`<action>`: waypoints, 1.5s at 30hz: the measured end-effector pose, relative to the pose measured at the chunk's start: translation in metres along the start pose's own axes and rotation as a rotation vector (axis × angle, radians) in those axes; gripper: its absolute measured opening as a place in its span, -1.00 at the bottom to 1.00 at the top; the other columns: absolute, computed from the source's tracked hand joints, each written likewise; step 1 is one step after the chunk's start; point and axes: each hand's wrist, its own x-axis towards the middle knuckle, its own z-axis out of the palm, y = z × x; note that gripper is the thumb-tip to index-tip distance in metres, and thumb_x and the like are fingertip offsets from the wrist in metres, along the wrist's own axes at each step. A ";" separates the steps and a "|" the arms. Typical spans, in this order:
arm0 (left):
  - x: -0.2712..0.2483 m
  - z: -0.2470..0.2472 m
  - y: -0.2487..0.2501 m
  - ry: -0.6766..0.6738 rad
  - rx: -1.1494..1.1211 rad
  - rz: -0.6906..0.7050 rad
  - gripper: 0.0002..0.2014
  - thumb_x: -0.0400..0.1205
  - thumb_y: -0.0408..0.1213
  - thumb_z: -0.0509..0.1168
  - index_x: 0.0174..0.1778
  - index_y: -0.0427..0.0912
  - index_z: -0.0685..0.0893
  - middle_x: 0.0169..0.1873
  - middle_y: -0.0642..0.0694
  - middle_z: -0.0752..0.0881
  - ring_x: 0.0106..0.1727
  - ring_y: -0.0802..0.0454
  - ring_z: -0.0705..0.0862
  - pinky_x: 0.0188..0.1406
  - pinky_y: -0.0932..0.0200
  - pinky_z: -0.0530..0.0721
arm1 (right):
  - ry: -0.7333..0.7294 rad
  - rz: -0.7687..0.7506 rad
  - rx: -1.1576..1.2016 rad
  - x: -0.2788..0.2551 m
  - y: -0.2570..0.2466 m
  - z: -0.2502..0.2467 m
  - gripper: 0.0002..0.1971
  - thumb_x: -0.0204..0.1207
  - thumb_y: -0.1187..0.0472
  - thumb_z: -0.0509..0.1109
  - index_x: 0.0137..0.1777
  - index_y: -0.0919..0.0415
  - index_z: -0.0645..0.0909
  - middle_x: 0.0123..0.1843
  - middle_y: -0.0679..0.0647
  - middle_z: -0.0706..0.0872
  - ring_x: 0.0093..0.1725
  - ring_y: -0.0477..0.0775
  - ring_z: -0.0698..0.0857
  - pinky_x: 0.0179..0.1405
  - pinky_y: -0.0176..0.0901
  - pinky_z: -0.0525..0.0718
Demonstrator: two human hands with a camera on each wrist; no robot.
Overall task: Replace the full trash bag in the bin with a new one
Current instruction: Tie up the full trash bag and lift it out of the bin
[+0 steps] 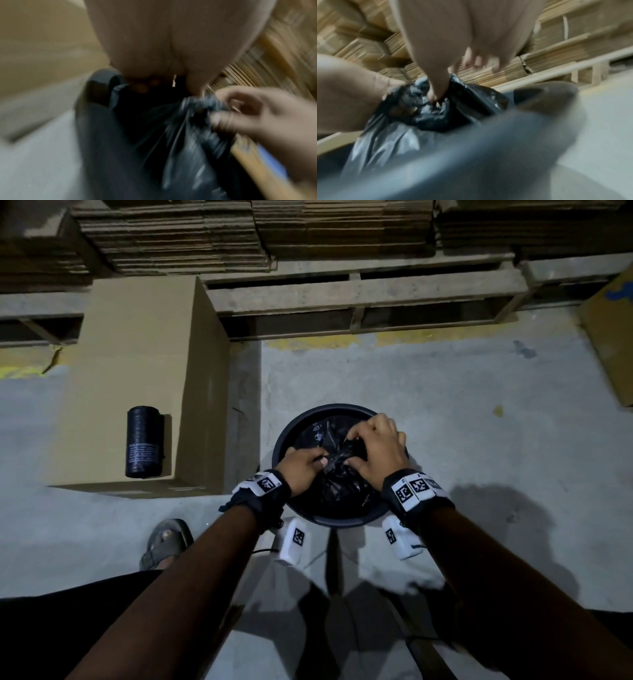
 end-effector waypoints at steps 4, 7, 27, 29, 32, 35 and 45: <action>-0.006 -0.007 0.011 -0.062 -0.569 -0.109 -0.82 0.73 -0.39 0.13 0.12 -0.25 0.63 -0.15 -0.15 0.70 -0.13 0.02 0.64 -0.13 0.34 0.61 | 0.066 -0.119 0.029 -0.013 -0.011 -0.010 -0.81 0.35 0.40 0.40 -0.11 0.13 0.60 -0.13 0.03 0.55 -0.15 0.10 0.57 -0.31 -0.36 0.28; -0.008 -0.009 0.011 -0.055 -0.742 -0.199 -0.79 0.75 -0.38 0.07 0.21 -0.22 0.58 -0.16 -0.06 0.69 -0.17 0.09 0.65 -0.35 0.47 0.59 | 0.086 -0.114 0.123 -0.014 -0.005 -0.006 -0.65 0.39 0.48 0.32 -0.02 0.08 0.79 -0.15 0.06 0.61 -0.24 -0.05 0.52 -0.25 -0.65 0.38; -0.003 -0.008 -0.003 0.106 -0.751 -0.036 -0.93 0.57 -0.43 0.39 -0.13 -0.20 0.75 -0.46 0.02 0.71 -0.49 0.21 0.59 -0.33 0.33 0.60 | -0.110 0.080 0.375 -0.001 0.002 0.004 -0.63 0.30 -0.03 0.63 0.07 0.11 0.78 -0.25 -0.22 0.74 -0.01 0.00 0.71 0.13 -0.19 0.62; -0.002 -0.005 -0.003 0.053 -0.742 -0.038 -0.90 0.60 -0.45 0.34 -0.11 -0.20 0.74 -0.50 0.10 0.72 -0.51 0.26 0.57 -0.36 0.36 0.56 | -0.093 0.054 0.382 -0.002 0.003 0.006 -0.77 0.37 0.08 0.59 0.00 0.13 0.80 -0.21 -0.16 0.76 -0.02 0.05 0.67 0.12 -0.12 0.61; -0.004 -0.001 -0.004 0.033 -0.748 -0.037 -0.90 0.60 -0.44 0.35 -0.11 -0.22 0.77 -0.47 0.06 0.73 -0.48 0.21 0.58 -0.33 0.33 0.59 | -0.096 0.018 0.342 -0.001 0.007 0.005 -0.95 0.42 0.16 0.55 -0.18 0.11 0.76 -0.22 -0.08 0.72 -0.08 0.07 0.55 0.00 -0.12 0.52; -0.005 -0.001 -0.004 0.133 -0.730 -0.036 -0.90 0.53 -0.41 0.44 -0.21 -0.12 0.81 -0.45 0.04 0.78 -0.44 0.17 0.64 -0.24 0.25 0.66 | -0.143 -0.081 0.241 0.001 0.010 0.003 -0.92 0.50 0.19 0.46 -0.14 0.20 0.71 -0.18 0.00 0.61 -0.09 0.06 0.44 -0.04 -0.16 0.38; 0.002 -0.002 -0.004 0.348 -0.495 -0.032 -0.97 0.44 -0.25 0.54 -0.23 -0.07 0.85 -0.27 -0.06 0.85 -0.16 0.01 0.80 0.05 0.09 0.74 | -0.370 -0.247 -0.055 0.009 0.013 -0.022 -0.83 0.60 0.13 0.33 0.02 0.18 0.71 0.05 0.11 0.60 0.06 0.13 0.50 0.10 -0.18 0.37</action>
